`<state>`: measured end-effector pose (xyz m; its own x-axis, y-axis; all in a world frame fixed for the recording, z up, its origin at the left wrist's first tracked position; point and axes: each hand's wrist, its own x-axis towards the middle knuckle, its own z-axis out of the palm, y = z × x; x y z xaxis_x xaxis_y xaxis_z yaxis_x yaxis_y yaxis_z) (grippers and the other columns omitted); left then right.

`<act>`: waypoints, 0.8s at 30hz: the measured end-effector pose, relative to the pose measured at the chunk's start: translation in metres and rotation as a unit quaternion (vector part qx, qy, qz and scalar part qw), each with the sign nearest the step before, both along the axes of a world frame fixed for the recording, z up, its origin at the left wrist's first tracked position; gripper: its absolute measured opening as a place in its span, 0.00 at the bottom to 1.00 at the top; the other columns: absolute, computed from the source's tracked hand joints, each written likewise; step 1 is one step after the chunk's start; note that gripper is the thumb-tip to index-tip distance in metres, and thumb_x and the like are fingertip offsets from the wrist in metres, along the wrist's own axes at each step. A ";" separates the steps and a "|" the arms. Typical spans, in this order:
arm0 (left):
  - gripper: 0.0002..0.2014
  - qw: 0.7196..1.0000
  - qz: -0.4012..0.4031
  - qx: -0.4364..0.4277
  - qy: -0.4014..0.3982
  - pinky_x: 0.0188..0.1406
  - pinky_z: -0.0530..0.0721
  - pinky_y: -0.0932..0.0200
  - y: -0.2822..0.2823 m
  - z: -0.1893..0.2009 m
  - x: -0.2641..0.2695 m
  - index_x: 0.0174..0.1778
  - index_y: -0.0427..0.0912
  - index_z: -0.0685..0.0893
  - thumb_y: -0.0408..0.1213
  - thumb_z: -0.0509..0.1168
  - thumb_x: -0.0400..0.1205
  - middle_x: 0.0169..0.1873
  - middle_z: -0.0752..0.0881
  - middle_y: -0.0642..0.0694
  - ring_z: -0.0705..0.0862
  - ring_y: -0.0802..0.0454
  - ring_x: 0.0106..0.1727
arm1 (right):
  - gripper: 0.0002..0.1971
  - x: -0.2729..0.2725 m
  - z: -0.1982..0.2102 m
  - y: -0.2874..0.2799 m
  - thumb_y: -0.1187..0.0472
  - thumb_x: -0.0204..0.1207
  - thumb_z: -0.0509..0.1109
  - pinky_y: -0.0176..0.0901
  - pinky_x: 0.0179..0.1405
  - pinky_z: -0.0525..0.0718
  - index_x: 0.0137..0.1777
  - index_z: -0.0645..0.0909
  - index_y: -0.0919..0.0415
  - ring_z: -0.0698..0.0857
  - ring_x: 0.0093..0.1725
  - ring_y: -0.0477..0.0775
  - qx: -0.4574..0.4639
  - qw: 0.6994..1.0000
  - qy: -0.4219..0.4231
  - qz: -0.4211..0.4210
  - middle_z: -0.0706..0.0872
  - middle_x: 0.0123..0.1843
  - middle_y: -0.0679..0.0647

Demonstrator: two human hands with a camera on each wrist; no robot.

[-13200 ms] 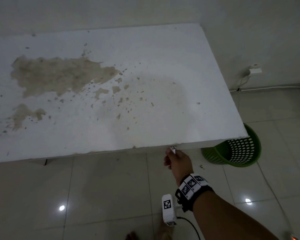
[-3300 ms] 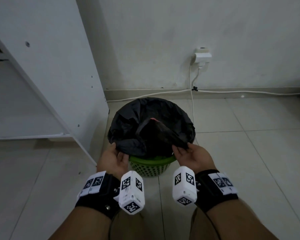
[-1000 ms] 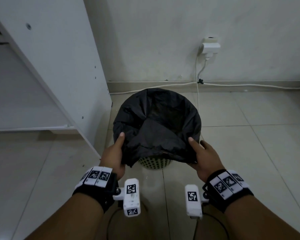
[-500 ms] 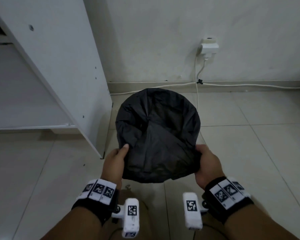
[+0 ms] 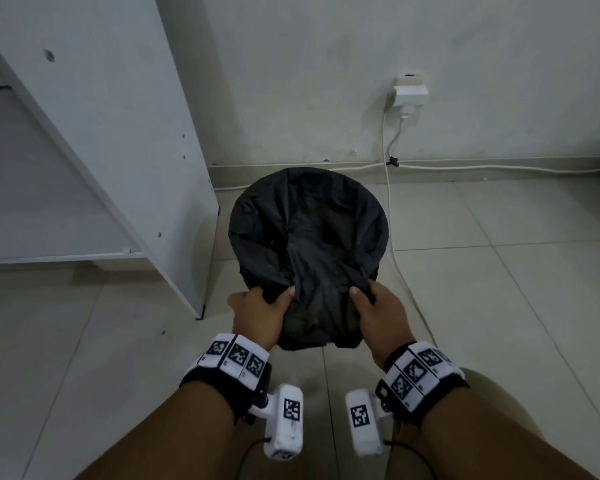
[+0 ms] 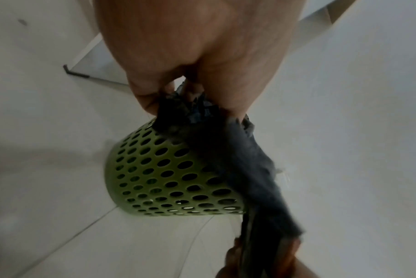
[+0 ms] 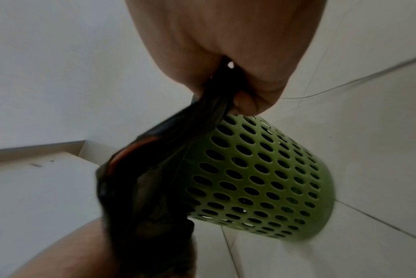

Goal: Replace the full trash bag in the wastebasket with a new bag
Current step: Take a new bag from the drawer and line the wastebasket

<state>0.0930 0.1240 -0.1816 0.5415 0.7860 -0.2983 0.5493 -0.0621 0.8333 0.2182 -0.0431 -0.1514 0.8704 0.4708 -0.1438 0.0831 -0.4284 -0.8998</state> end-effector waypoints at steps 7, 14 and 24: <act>0.53 0.943 0.151 -0.241 -0.175 0.64 0.86 0.42 0.001 0.001 -0.002 0.73 0.38 0.78 0.64 0.83 0.56 0.65 0.87 0.41 0.89 0.43 0.59 | 0.23 -0.005 0.000 -0.007 0.56 0.75 0.75 0.60 0.59 0.86 0.66 0.68 0.51 0.86 0.54 0.61 0.113 0.959 0.118 -0.231 0.85 0.54 0.55; 0.34 0.973 0.006 -0.149 -0.177 0.58 0.89 0.46 -0.019 0.015 -0.015 0.59 0.40 0.89 0.46 0.87 0.57 0.53 0.93 0.46 0.92 0.50 0.54 | 0.14 -0.021 -0.002 -0.013 0.59 0.73 0.79 0.43 0.47 0.88 0.57 0.82 0.58 0.89 0.49 0.50 0.097 0.985 0.074 -0.125 0.89 0.49 0.52; 0.21 0.991 -0.041 0.103 -0.079 0.34 0.80 0.52 -0.026 -0.005 0.002 0.49 0.26 0.76 0.41 0.61 0.69 0.44 0.80 0.31 0.83 0.35 0.43 | 0.07 -0.021 -0.017 0.008 0.68 0.76 0.70 0.49 0.39 0.88 0.49 0.85 0.57 0.90 0.35 0.53 -0.046 0.999 0.006 -0.019 0.89 0.42 0.52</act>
<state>0.0949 0.0979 -0.1862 0.6328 0.7731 -0.0438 0.4000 -0.2779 0.8733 0.1974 -0.0349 -0.1686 0.8849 0.4225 -0.1961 0.0545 -0.5120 -0.8573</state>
